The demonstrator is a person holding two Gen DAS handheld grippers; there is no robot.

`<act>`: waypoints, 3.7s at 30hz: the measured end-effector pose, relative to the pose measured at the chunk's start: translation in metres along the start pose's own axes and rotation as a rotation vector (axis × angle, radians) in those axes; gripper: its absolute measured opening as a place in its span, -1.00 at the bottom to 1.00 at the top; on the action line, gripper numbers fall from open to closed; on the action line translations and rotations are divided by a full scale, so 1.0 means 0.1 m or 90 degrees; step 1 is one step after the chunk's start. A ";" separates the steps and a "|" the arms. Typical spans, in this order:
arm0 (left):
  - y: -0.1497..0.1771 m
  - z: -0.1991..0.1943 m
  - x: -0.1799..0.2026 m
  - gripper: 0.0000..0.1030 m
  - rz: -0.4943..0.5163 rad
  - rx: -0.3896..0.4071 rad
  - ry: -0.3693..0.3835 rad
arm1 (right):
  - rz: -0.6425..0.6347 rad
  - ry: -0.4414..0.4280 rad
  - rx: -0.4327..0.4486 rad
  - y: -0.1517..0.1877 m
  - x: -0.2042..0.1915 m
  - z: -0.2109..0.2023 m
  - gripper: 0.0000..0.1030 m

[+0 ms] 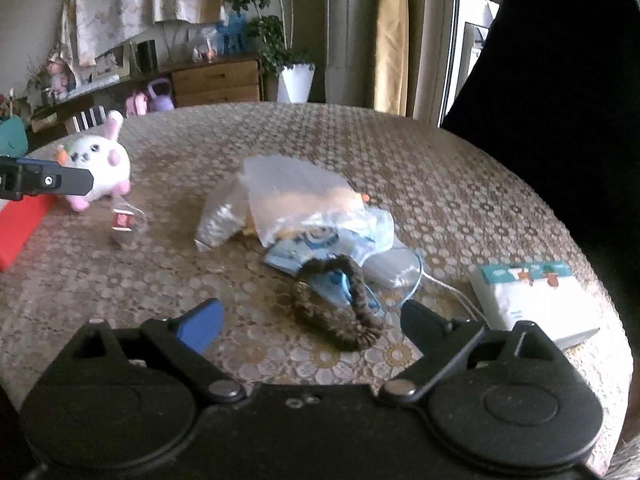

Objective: Organize soft objects
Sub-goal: 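Move both grippers back toward the tea packet and the brown hair tie, then grasp the small tea packet with the left gripper while the right gripper grasps the brown hair tie, then carry the tea packet and hair tie over the orange box with both grippers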

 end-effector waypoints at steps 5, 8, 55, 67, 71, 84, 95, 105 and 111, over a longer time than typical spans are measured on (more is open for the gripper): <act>0.11 0.23 -0.03 0.99 0.006 -0.021 -0.020 | 0.006 0.000 -0.021 0.05 0.04 0.18 0.74; 0.17 0.35 -0.05 0.99 0.013 -0.032 -0.030 | 0.014 0.005 -0.026 0.06 0.05 0.24 0.72; 0.13 0.00 -0.27 -0.69 -0.059 -0.070 -0.019 | 0.040 -0.051 0.086 -0.45 -0.52 -0.44 -0.70; -0.14 -0.60 -0.54 -0.69 -0.067 -0.040 -0.030 | 0.005 -0.133 0.135 -0.83 -1.14 -0.88 -0.70; -0.22 -0.82 -0.68 -0.69 -0.066 -0.028 -0.039 | -0.017 -0.156 0.149 -0.95 -1.37 -0.98 -0.70; -0.39 -1.45 -1.27 -0.69 -0.070 -0.007 -0.079 | -0.054 -0.231 0.184 -1.27 -2.10 -1.12 -0.70; -0.27 -1.74 -1.79 -0.69 -0.078 -0.019 -0.115 | -0.102 -0.290 0.172 -1.39 -2.79 -1.01 -0.70; -0.04 -1.84 -2.24 -0.69 -0.096 -0.043 -0.148 | -0.135 -0.319 0.125 -1.35 -3.34 -0.68 -0.70; 0.16 -1.82 -2.52 -0.69 -0.110 -0.067 -0.168 | -0.142 -0.332 0.096 -1.36 -3.60 -0.45 -0.70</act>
Point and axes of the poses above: each gripper's, at about its wrist camera, not at the fingertips, and z roughly the way its jaws point, x to its right, y to its underside, the point moved 10 cm from there along z, roughly the way its jaws point, and after that the axes turned 3 degrees about x, right-handed, at the moved point
